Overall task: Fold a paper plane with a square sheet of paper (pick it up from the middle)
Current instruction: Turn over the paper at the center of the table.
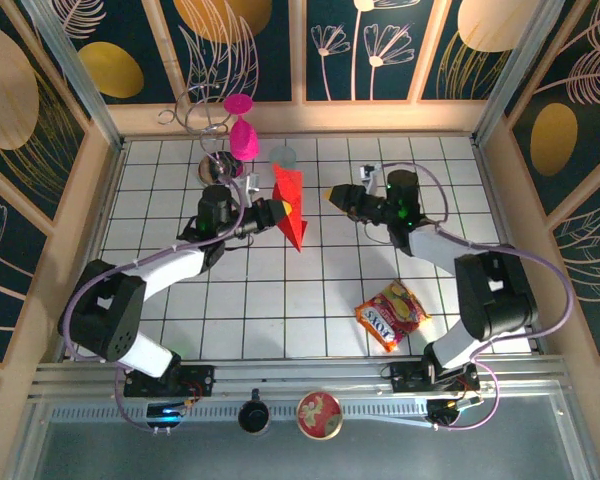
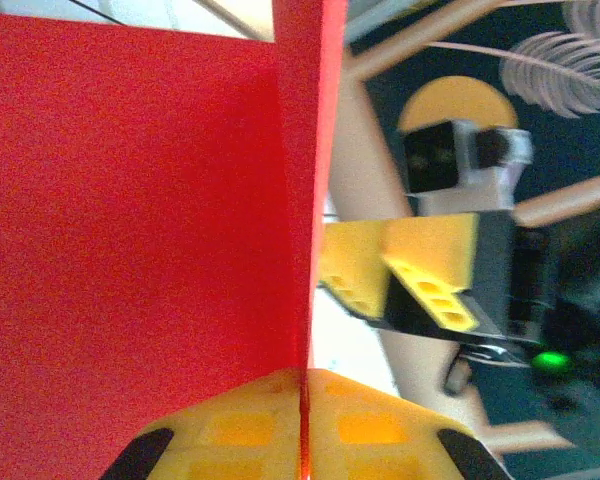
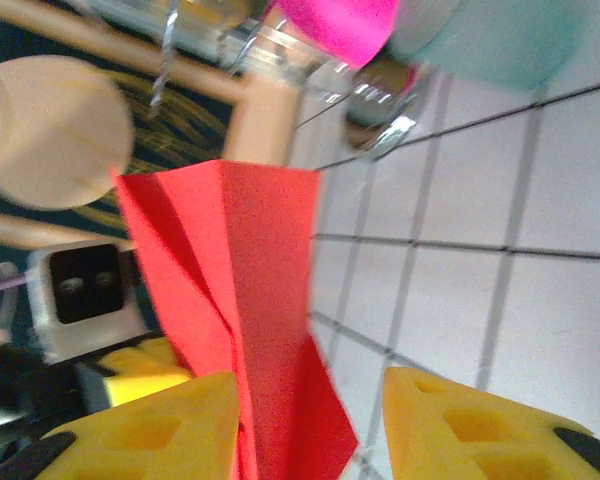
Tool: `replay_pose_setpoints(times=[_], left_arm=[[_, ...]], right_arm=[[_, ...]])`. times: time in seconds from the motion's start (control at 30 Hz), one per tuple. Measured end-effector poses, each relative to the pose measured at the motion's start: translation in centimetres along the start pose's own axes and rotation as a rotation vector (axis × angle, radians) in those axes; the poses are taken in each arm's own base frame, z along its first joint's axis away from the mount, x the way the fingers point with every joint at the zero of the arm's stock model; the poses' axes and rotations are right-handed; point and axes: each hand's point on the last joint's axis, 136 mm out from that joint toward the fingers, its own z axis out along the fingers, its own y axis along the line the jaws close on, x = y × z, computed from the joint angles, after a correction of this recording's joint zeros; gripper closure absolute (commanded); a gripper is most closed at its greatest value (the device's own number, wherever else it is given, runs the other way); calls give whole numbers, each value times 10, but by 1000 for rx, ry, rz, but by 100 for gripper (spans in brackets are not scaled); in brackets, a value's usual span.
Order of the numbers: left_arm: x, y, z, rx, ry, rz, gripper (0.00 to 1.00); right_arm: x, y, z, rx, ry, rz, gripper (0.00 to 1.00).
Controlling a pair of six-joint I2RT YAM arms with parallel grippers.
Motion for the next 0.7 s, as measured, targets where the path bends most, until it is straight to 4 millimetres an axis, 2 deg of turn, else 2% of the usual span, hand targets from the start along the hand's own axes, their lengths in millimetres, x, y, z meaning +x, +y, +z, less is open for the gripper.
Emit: replay_pose_setpoints(times=[0.2,0.33,0.5,0.7], left_arm=[[-37,16,-5,-331,-43,167,90],[-50,26,-11,-571,-47,285,90],[-47,55,-10,-883,-11,419,90],[-27,87,6,-1192,89,614,91]], right_arm=[[-29,-28,-35,261,-126,-103,52],[-41,-47,-63,400,-206,-132,52],[-43,-52,-89,488,-285,-167,51],[-30,-61,-112,543,-338,-172,50]])
